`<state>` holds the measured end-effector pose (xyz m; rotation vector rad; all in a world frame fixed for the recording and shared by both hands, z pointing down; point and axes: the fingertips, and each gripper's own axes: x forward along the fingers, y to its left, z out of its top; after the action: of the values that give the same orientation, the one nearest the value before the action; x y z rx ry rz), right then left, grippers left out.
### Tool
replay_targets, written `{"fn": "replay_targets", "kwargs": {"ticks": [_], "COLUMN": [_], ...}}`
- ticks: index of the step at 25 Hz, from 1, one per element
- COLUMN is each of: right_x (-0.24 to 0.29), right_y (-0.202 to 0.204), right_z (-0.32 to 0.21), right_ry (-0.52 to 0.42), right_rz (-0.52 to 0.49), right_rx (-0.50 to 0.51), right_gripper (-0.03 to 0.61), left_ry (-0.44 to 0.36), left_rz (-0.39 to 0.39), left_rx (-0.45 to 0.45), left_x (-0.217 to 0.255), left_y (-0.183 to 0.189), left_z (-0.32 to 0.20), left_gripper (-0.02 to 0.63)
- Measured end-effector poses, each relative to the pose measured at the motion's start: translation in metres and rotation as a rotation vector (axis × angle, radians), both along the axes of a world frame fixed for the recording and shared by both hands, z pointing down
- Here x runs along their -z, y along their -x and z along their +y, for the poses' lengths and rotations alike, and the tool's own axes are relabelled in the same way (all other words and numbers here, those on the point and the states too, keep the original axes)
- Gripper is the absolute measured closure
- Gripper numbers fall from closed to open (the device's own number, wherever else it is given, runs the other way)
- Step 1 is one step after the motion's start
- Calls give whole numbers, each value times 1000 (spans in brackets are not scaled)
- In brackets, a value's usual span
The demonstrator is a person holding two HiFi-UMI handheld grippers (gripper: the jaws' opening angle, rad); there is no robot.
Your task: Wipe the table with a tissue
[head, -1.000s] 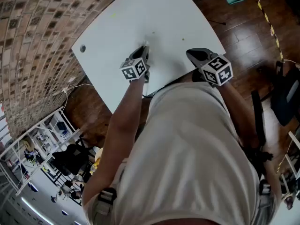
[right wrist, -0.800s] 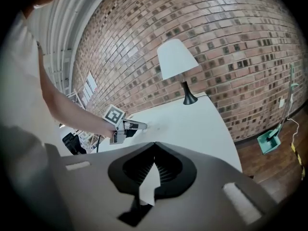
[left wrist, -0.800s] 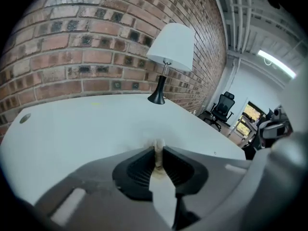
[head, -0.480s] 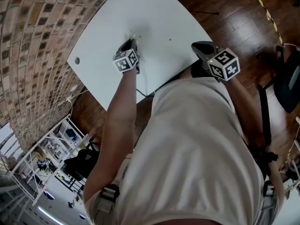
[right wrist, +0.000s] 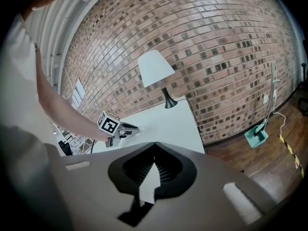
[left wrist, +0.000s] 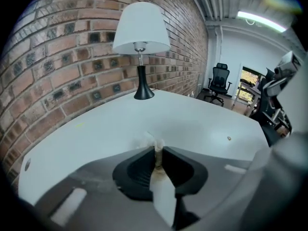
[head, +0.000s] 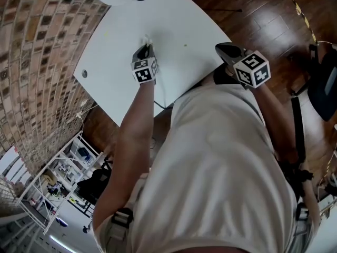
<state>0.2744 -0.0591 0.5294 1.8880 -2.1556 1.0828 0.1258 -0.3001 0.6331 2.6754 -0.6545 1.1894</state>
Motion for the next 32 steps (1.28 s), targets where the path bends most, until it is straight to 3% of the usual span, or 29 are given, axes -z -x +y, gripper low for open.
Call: {"fn": "replay_targets", "kwargs": {"ticks": [5, 12, 14, 18, 26, 32], "right_x": [1, 0, 1, 2, -3, -6], "right_y": [0, 2, 1, 0, 5, -7], "right_z": [-5, -6, -9, -14, -16, -9], "right_ry": [-5, -11, -19, -31, -34, -28], "right_rz": [-1, -2, -3, -5, -32, -42], "right_rx": [5, 25, 30, 47, 85, 91], "right_gripper": [571, 571, 571, 571, 571, 571], "left_ry": [3, 124, 189, 238, 231, 186], "left_rz": [24, 62, 98, 189, 169, 144], "left_rx": [-59, -86, -103, -89, 21, -32], "left_x": [0, -2, 3, 22, 17, 14], "left_y": [-16, -32, -38, -44, -20, -48], "left_z": [33, 76, 88, 108, 112, 116], "left_gripper": [558, 558, 557, 555, 555, 554]}}
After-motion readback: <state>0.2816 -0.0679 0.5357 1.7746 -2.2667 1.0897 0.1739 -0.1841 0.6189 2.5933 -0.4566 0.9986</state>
